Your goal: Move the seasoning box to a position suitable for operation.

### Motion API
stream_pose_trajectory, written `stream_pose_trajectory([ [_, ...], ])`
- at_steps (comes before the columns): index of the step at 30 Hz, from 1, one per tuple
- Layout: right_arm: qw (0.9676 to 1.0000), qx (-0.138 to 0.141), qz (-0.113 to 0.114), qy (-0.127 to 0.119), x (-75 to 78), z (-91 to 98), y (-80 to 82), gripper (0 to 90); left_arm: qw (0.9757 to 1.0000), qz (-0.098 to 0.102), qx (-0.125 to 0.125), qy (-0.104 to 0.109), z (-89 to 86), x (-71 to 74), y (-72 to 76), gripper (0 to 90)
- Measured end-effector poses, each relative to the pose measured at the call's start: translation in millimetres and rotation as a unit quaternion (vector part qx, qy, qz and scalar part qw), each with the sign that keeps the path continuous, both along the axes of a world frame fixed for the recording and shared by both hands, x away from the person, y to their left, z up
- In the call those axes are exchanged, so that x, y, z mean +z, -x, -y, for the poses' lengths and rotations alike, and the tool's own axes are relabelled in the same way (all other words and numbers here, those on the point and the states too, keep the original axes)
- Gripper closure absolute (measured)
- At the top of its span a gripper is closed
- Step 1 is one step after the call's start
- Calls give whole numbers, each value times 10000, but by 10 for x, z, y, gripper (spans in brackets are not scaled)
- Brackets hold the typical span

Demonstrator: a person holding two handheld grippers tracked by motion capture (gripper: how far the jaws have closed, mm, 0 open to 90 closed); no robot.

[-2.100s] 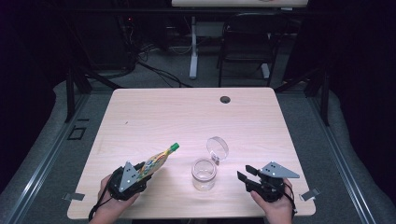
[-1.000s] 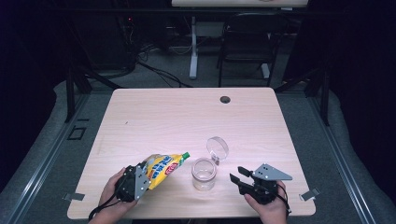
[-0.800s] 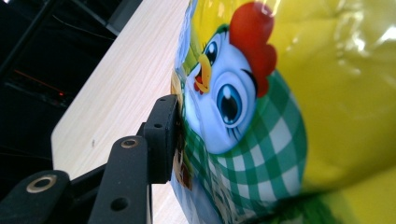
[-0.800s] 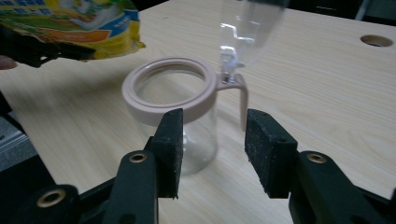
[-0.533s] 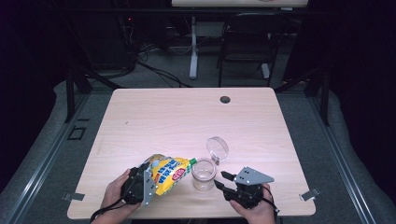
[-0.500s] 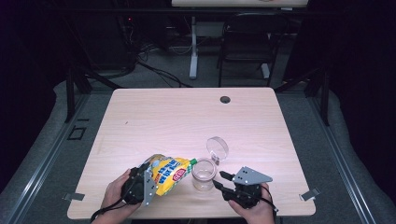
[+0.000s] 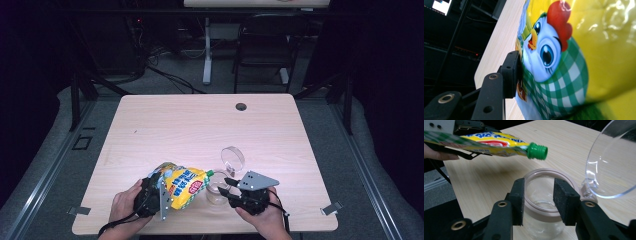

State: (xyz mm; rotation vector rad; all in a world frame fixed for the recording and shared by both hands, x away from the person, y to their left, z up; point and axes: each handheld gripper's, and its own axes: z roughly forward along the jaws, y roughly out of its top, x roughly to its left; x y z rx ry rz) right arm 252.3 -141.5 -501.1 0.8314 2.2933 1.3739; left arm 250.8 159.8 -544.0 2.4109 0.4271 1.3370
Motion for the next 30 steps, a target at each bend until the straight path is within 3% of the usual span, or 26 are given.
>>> stream_pose_trajectory([
  [2, 9999, 70, 5, -77, -44, -23, 7, 610, 9999, 18, -5, -155, 17, -18, 0, 557],
  [6, 9996, 253, 101, 117, -103, -122, 8, 610, 9991, 67, -7, -408, 55, -42, 2, 557],
  [13, 9988, 459, 133, 100, -119, -208, -14, 620, 9977, 161, -14, -660, 106, -71, 11, 557],
  [19, 9984, 505, 165, 189, -130, -238, -15, 635, 9967, 206, -18, -779, 127, -70, 11, 557],
  [30, 9990, 403, 136, 160, -155, -263, -18, 635, 9914, 411, 33, -1243, 184, 1, -19, 558],
])
